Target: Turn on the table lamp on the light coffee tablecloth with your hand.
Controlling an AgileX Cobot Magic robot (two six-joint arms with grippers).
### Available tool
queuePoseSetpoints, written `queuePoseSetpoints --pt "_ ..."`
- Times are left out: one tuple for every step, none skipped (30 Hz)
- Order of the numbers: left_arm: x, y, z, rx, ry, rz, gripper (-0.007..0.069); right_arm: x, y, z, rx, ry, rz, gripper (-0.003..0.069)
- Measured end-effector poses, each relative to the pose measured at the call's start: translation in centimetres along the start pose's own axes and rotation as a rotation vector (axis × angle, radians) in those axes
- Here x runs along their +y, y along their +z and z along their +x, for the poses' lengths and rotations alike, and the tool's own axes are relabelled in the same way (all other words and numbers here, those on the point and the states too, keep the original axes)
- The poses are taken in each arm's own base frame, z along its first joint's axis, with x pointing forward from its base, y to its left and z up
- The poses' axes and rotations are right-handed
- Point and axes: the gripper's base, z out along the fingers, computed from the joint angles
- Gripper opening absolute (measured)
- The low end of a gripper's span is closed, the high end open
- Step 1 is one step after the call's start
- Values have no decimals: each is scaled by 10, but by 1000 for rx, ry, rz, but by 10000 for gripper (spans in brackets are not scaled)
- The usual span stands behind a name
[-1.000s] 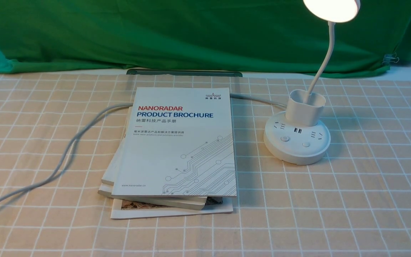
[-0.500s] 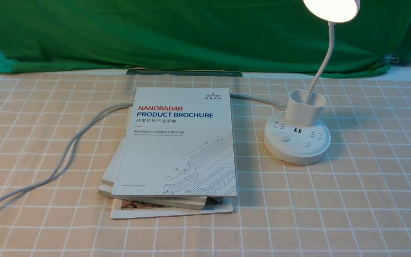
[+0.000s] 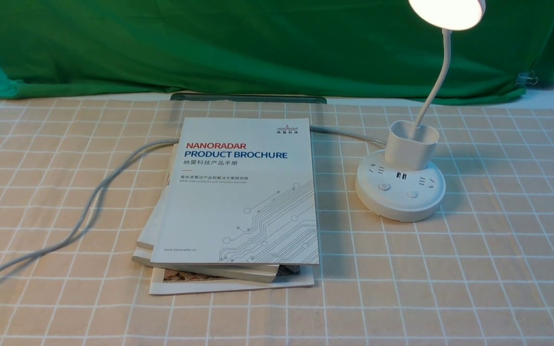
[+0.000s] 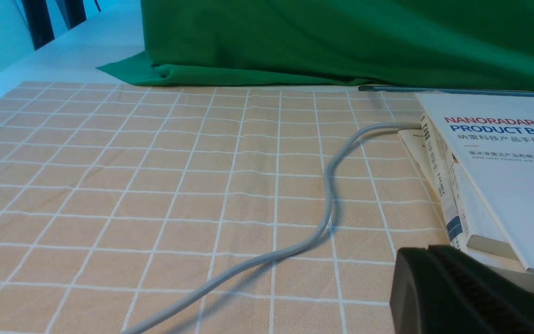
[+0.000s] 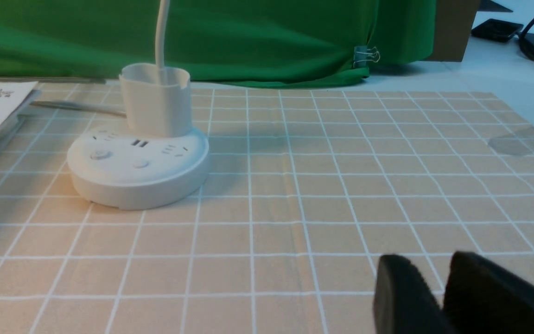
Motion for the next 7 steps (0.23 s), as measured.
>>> queuePoseSetpoints --pt "0 0 0 0 0 0 21 0 0 0 0 0 0 220" --pt "0 0 0 0 0 0 21 0 0 0 0 0 0 221" --pt "0 0 0 0 0 0 21 0 0 0 0 0 0 224" --pt "0 0 0 0 0 0 21 0 0 0 0 0 0 227" --pt "0 0 0 0 0 0 21 0 0 0 0 0 0 230" --pt "0 0 0 0 0 0 21 0 0 0 0 0 0 231" --pt "0 0 0 0 0 0 21 0 0 0 0 0 0 233"
